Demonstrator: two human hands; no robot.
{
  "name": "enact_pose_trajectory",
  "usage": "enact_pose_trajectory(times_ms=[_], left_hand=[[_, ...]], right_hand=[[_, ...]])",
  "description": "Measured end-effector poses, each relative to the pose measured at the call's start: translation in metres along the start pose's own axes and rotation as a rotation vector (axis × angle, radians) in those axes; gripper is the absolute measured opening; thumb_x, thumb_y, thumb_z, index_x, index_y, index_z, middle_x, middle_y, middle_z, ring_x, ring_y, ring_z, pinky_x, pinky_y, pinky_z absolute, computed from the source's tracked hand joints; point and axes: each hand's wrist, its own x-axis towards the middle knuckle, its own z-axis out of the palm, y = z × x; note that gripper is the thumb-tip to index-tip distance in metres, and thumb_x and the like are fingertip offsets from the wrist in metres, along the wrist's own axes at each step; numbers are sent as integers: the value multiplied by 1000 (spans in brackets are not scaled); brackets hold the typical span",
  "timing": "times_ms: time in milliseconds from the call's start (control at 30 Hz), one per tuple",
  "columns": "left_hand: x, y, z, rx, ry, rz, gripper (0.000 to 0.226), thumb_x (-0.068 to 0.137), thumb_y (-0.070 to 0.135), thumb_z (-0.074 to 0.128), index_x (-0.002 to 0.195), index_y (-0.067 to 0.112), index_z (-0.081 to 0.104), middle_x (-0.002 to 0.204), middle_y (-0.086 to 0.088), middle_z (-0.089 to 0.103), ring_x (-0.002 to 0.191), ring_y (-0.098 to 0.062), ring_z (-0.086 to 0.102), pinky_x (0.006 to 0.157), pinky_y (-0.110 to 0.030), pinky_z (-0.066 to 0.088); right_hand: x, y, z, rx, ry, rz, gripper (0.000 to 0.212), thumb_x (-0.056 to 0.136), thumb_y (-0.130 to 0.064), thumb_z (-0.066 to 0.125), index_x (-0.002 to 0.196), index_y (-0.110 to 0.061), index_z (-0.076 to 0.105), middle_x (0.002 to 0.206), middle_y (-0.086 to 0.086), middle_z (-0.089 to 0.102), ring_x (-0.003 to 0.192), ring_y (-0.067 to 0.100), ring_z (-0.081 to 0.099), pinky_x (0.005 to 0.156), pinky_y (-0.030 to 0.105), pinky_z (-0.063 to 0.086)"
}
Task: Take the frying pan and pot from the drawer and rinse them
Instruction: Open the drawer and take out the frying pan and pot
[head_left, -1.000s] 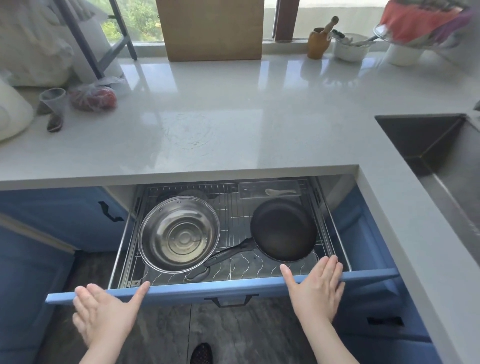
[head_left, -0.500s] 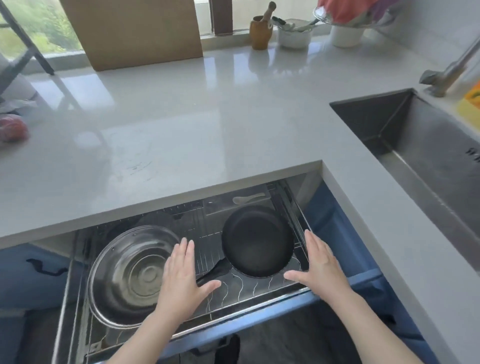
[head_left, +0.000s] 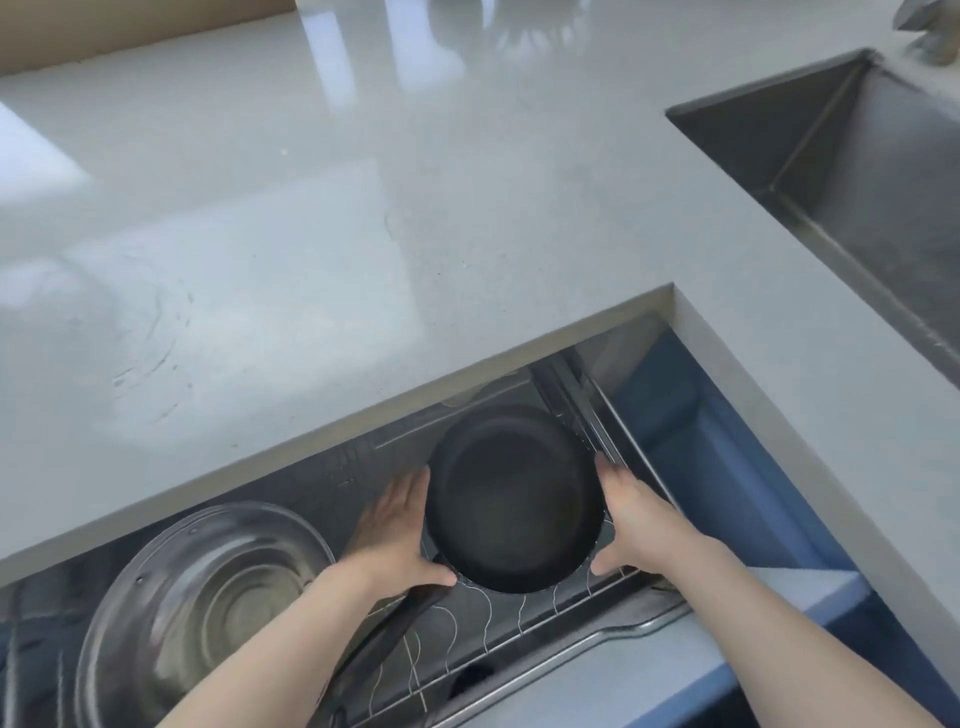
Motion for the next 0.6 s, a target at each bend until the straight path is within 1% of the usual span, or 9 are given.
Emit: enact_pose_trajectory(times_ms=[133, 233, 400, 433, 467, 500, 533, 567, 600], left_hand=[[16, -10, 9, -83, -37, -12, 140, 58, 54, 84, 154, 28, -16, 164, 5, -9, 151, -21, -2, 121, -45, 15], [24, -16, 17, -173, -70, -8, 148, 51, 48, 87, 151, 33, -21, 164, 5, 0, 150, -22, 13, 118, -41, 26], [26, -17, 24, -258, -89, 9, 149, 55, 37, 87, 141, 46, -34, 163, 12, 5, 137, -18, 42, 99, -29, 45], [26, -16, 25, -279, -101, 12, 148, 57, 35, 86, 139, 49, -36, 163, 14, 7, 127, -18, 52, 92, -29, 48], [27, -15, 26, -321, -115, 13, 147, 57, 32, 85, 137, 52, -37, 162, 14, 11, 116, -16, 59, 88, -30, 50], [28, -15, 27, -372, -125, 12, 147, 57, 30, 85, 135, 55, -37, 161, 14, 16, 110, -14, 62, 87, -32, 52], [28, -14, 30, -421, -137, 10, 147, 58, 27, 86, 134, 56, -37, 158, 15, 22, 108, -12, 62, 89, -32, 53], [28, -12, 32, -471, -153, 8, 148, 59, 25, 86, 134, 56, -38, 154, 17, 24, 109, -9, 60, 91, -31, 52], [28, -10, 33, -522, -165, 5, 150, 59, 23, 86, 133, 54, -40, 150, 19, 25, 110, -7, 59, 92, -29, 52]], right_hand=[[16, 4, 6, -54, -89, 119, 127, 59, -30, 93, 154, -17, 9, 143, 9, 41, 133, 27, 45, 104, 40, 45], [22, 7, 7, -68, -142, 159, 133, 61, -25, 92, 156, -19, -1, 142, 11, 42, 127, 30, 50, 102, 38, 47], [35, 12, 14, 41, -169, 177, 140, 61, -14, 91, 153, -29, -14, 139, 5, 47, 119, 27, 56, 94, 33, 51], [40, 14, 18, 66, -178, 184, 130, 70, -12, 86, 153, -27, -14, 142, 6, 46, 120, 28, 55, 87, 23, 52], [45, 15, 20, -22, -168, 116, 108, 85, -10, 74, 155, -22, -8, 146, 8, 43, 125, 29, 52, 75, 9, 49], [43, 7, 16, -53, -177, 102, 81, 98, -10, 56, 156, -18, 1, 151, 10, 39, 131, 30, 48, 62, 1, 43], [40, -1, 13, -9, -177, 106, 69, 102, -11, 47, 156, -16, 4, 154, 10, 35, 134, 29, 44, 57, -1, 41], [46, 4, 21, 38, -155, 137, 81, 99, -13, 55, 156, -15, -3, 155, 8, 34, 133, 28, 46, 67, 1, 44], [51, 11, 33, 154, -116, 204, 111, 87, -14, 72, 154, -17, -17, 154, 6, 33, 129, 27, 50, 83, 10, 48]])
